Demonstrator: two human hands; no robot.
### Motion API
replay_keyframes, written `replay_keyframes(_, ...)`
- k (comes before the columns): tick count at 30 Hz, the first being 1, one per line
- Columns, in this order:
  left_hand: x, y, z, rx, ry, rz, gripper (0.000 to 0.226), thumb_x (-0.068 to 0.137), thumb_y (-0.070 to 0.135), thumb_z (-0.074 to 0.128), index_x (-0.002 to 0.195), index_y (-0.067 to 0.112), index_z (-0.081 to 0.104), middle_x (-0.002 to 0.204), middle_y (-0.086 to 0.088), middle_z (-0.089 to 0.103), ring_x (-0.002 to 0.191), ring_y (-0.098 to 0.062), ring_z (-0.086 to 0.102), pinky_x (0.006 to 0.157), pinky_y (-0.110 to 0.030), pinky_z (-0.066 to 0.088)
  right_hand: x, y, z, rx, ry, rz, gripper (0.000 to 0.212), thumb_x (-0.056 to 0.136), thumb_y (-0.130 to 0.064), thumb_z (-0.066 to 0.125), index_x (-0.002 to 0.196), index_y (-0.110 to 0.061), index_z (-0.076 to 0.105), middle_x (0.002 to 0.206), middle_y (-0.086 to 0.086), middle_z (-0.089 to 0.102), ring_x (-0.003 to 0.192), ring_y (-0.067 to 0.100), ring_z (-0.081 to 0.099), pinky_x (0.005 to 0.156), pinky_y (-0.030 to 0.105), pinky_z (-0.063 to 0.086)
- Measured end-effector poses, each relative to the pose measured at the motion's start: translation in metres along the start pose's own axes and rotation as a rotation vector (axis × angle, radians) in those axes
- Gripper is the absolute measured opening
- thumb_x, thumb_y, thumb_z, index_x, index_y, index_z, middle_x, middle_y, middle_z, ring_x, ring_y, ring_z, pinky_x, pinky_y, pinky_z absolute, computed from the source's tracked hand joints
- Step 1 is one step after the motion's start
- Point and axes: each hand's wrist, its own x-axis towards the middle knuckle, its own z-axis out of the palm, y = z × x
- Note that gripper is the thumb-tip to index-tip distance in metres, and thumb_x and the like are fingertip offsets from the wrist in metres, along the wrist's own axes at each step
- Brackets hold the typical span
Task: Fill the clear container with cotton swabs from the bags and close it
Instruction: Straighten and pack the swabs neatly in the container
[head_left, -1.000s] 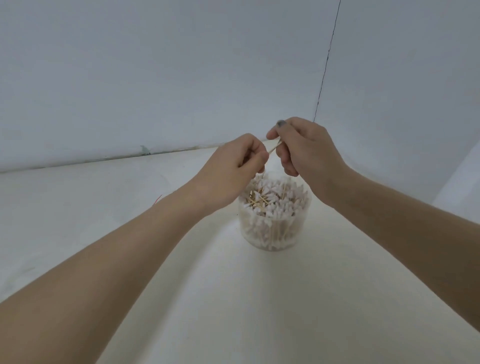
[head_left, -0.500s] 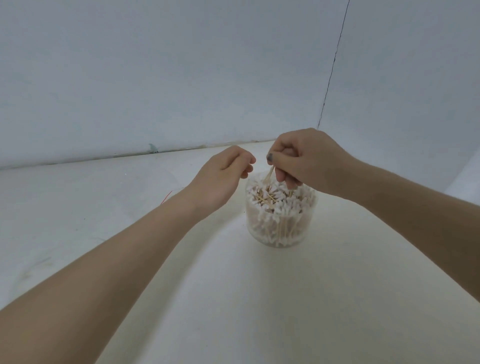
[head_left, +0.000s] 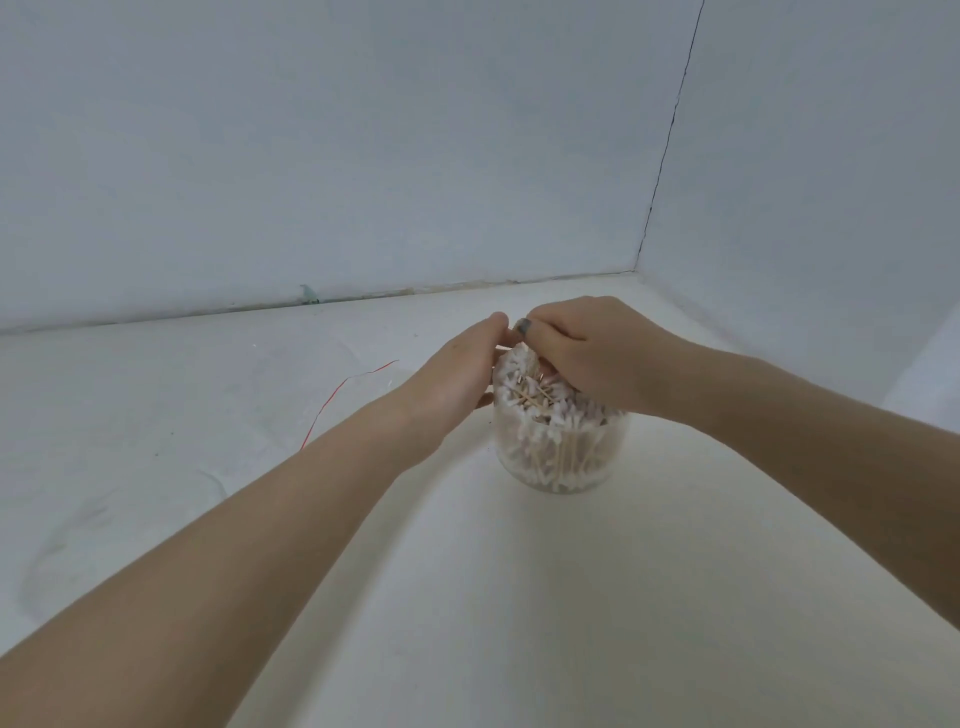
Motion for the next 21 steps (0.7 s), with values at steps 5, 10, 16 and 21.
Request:
replay_keyframes(5, -0.001, 0.004, 0.005, 0.058, -0.024, -0.010, 0.047, 0.099, 0.059, 0.039, 0.114, 0.017, 0.054, 0.114, 0.005, 0.062, 0.104, -0.013, 0.062, 0.101, -0.034, 0.049, -0.008, 0.002, -0.007, 0.072, 0.267, -0.007, 0.043, 0.107, -0.031, 0.032, 0.104, 0.000, 0.062, 0.095, 0.015, 0.064, 0.089, 0.027, 0.058, 0.082, 0.044, 0.045)
replay_keyframes(10, -0.007, 0.006, 0.016, 0.215, -0.025, -0.017, 0.075, 0.089, 0.070, 0.058, 0.147, 0.025, 0.041, 0.129, 0.005, 0.060, 0.112, -0.012, 0.059, 0.093, -0.032, 0.042, -0.011, 0.017, -0.002, 0.246, 0.410, 0.184, 0.045, 0.106, -0.031, 0.033, 0.111, 0.005, 0.059, 0.106, 0.025, 0.062, 0.091, 0.037, 0.056, 0.084, 0.046, 0.047)
replay_keyframes(16, -0.007, 0.007, 0.024, 0.424, 0.033, 0.099, 0.085, 0.087, 0.061, 0.069, 0.152, 0.020, 0.033, 0.132, 0.004, 0.054, 0.075, 0.009, 0.055, 0.069, -0.020, 0.041, -0.013, 0.030, 0.010, 0.463, 0.445, 0.358, 0.044, 0.105, -0.034, 0.032, 0.122, -0.001, 0.057, 0.119, 0.021, 0.060, 0.112, 0.036, 0.055, 0.093, 0.046, 0.046)
replay_keyframes(21, 0.000, 0.003, 0.021, 0.405, 0.016, 0.109, 0.059, 0.097, 0.053, 0.057, 0.145, 0.021, 0.044, 0.132, -0.001, 0.059, 0.105, -0.015, 0.064, 0.085, -0.030, 0.050, -0.010, 0.031, 0.019, 0.684, 0.329, 0.438, 0.043, 0.104, -0.047, 0.032, 0.129, -0.026, 0.059, 0.118, -0.008, 0.063, 0.117, 0.015, 0.057, 0.100, 0.037, 0.043)
